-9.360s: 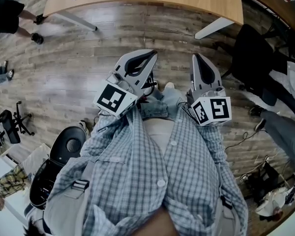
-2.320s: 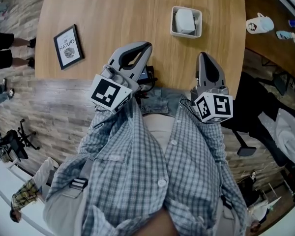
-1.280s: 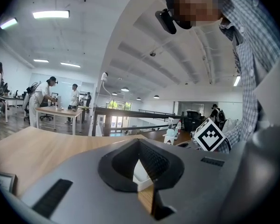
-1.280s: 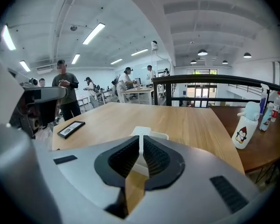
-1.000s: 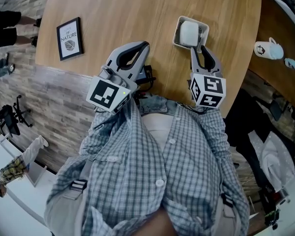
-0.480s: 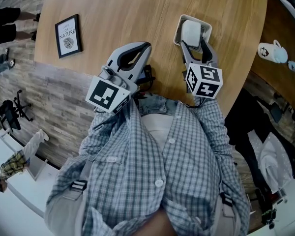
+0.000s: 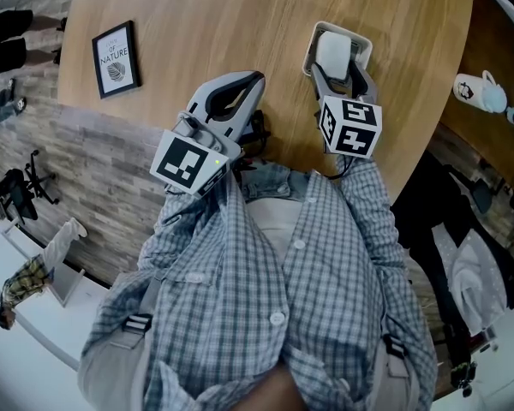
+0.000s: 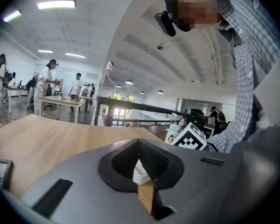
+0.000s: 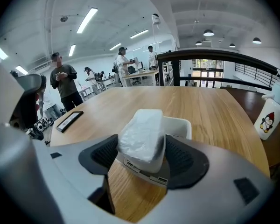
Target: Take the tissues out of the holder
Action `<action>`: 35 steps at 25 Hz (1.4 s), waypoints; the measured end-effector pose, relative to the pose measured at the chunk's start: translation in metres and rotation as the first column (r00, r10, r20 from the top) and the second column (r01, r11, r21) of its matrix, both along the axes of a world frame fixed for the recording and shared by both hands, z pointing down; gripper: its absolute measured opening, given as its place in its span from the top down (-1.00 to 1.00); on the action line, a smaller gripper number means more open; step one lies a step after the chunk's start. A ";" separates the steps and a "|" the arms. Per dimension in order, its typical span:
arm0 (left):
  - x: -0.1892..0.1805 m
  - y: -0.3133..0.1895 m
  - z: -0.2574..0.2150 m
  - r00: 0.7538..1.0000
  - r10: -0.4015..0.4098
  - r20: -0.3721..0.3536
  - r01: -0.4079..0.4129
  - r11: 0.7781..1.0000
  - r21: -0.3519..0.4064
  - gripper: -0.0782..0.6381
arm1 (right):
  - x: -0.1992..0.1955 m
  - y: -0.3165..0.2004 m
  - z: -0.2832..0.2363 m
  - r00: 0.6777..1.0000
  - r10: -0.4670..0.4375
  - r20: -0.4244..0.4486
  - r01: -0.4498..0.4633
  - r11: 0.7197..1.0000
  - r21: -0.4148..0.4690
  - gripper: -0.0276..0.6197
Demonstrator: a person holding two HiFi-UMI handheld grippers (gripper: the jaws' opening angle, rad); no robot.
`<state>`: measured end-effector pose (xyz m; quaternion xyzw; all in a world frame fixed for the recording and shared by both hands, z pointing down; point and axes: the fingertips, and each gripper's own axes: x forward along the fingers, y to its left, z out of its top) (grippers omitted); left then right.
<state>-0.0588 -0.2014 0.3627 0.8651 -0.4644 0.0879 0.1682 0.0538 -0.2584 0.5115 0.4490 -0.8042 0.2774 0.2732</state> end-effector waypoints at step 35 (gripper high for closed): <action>0.000 -0.003 0.003 1.000 -0.017 -0.012 0.017 1.000 -0.026 0.76 | 0.010 -0.008 0.009 0.997 -0.009 -0.081 0.008 1.000 -0.013 0.05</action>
